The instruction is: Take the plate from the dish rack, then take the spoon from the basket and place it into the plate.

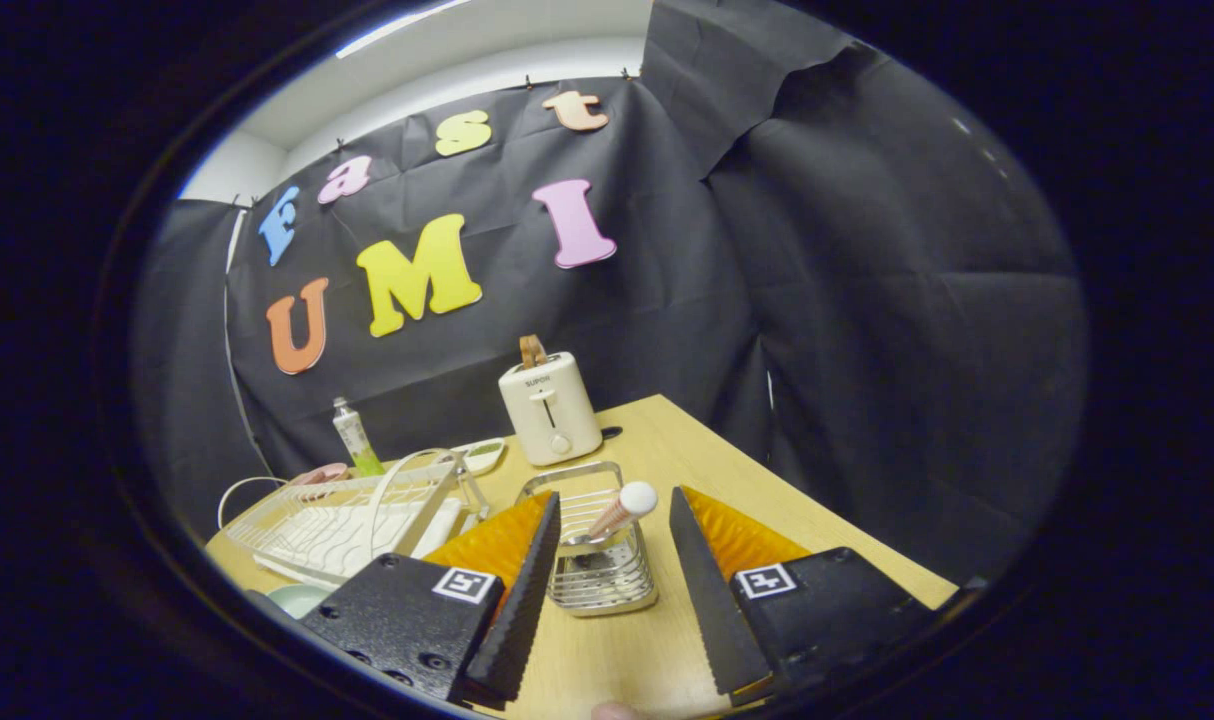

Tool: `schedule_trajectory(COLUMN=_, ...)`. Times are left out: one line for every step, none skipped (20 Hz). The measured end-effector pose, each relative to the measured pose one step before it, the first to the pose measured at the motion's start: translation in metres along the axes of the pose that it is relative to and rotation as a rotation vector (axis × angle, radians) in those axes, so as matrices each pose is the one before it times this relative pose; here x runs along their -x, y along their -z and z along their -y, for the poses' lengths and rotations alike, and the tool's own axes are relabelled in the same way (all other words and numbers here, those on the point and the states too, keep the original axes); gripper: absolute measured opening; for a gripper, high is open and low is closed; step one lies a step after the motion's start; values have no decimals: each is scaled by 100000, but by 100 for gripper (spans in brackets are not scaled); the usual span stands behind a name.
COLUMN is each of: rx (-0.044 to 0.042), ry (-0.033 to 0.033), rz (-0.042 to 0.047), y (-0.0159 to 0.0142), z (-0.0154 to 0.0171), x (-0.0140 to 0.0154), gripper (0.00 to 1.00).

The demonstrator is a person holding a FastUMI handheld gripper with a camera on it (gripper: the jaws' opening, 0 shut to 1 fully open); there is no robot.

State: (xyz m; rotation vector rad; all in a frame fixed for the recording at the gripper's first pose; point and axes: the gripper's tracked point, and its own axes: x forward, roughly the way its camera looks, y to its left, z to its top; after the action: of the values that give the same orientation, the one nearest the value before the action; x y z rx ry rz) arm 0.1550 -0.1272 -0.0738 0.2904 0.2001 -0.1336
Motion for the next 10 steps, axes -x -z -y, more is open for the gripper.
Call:
schedule_trajectory(rx=-481, ry=-1587, rz=178, y=-114, z=-464, x=-81, gripper=70)
schedule_trajectory(rx=-632, ry=-618, rz=898, y=-362, z=-251, x=-43, gripper=63)
schedule_trajectory(rx=348, ry=-293, rz=706, y=-283, z=-9, x=-127, gripper=56)
schedule_trajectory(rx=585, ry=-31, rz=588, y=-237, z=-74, x=-160, gripper=49)
schedule_trajectory(rx=573, ry=-615, rz=-248, y=-18, z=-249, x=39, gripper=42)
schedule_trajectory(rx=-534, ry=-1441, rz=-936, y=-132, z=-279, x=6, gripper=28)
schedule_trajectory(rx=-736, ry=-1683, rz=-1182, y=32, z=-502, x=37, gripper=24)
schedule_trajectory(rx=345, ry=-362, rz=-1075, y=-65, z=2, x=-14, gripper=21)
schedule_trajectory(rx=857, ry=-620, rz=-446, y=-84, z=-62, x=-103, gripper=20)
schedule_trajectory(rx=852, ry=-428, rz=-601, y=-172, z=-129, x=-89, gripper=18)
